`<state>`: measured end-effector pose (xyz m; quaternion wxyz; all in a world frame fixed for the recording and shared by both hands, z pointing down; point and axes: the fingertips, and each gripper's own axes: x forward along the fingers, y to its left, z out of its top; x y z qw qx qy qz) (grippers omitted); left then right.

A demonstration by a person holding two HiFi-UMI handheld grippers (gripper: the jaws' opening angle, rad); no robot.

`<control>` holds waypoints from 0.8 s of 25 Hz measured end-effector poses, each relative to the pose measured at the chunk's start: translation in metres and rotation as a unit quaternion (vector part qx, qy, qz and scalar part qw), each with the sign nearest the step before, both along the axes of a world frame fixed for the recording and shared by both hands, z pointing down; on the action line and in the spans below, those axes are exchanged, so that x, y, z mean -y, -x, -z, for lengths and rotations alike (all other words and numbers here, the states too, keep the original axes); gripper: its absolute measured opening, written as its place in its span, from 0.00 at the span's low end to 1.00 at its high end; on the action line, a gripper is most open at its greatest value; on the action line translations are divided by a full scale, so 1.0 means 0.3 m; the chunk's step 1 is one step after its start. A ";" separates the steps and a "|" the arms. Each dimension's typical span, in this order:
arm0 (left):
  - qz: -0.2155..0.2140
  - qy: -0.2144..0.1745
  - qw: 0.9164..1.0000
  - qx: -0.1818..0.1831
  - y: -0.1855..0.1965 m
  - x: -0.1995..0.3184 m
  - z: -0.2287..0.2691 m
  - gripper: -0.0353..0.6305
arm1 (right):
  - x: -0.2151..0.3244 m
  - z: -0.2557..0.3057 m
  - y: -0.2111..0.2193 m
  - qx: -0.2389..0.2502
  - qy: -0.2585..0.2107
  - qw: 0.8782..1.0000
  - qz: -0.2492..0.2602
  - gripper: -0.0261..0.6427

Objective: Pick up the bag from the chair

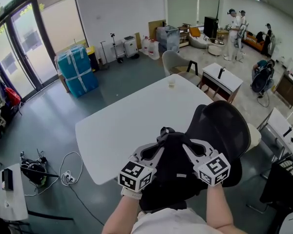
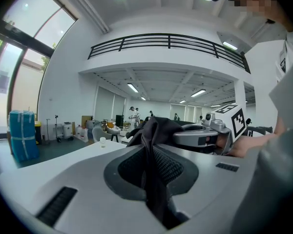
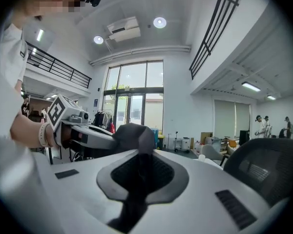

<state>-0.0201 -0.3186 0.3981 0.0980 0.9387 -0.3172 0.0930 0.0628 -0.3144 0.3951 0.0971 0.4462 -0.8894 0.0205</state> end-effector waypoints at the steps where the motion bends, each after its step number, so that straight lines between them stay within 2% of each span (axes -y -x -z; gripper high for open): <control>1: 0.001 -0.007 1.000 -0.001 0.001 0.002 0.018 0.14 | 0.001 0.017 0.001 0.003 -0.006 1.000 -0.001 0.09; 14: 0.022 -0.066 0.998 -0.003 0.059 0.008 0.115 0.13 | 0.004 0.114 0.057 0.025 -0.030 0.999 0.013 0.09; 20: 0.027 -0.074 0.997 -0.004 0.064 0.000 0.126 0.13 | -0.005 0.127 0.063 0.031 -0.033 0.999 0.016 0.09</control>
